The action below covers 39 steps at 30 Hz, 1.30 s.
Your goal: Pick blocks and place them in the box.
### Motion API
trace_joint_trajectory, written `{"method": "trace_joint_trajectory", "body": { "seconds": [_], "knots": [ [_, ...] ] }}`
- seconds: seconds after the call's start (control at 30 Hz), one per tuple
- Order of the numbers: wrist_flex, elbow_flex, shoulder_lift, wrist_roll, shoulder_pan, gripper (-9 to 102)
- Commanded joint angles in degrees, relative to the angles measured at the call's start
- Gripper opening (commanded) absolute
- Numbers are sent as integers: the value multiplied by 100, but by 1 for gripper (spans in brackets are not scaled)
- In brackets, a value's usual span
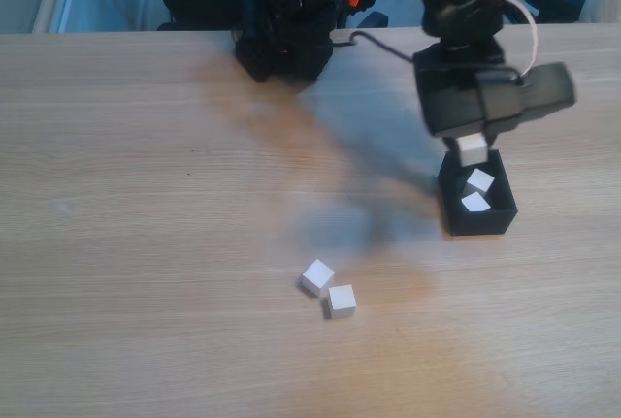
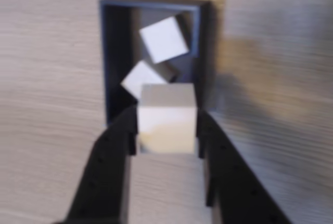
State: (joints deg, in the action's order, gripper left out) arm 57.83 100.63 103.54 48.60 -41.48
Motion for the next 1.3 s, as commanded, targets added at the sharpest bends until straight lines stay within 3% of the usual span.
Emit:
{"method": "trace_joint_trajectory", "body": {
  "seconds": [0.0, 0.33, 0.43, 0.53, 0.9, 1.27],
  "knots": [
    [26, -527, -79, -97, -176, 4],
    [211, -1310, -624, -88, -167, 18],
    [369, -1274, -598, -35, 9, 16],
    [765, -1063, -396, 105, 308, 4],
    [923, 2039, 1521, 3129, 2171, 8],
    [-519, 2742, 1714, 4685, 2751, 10]
  ]
}}
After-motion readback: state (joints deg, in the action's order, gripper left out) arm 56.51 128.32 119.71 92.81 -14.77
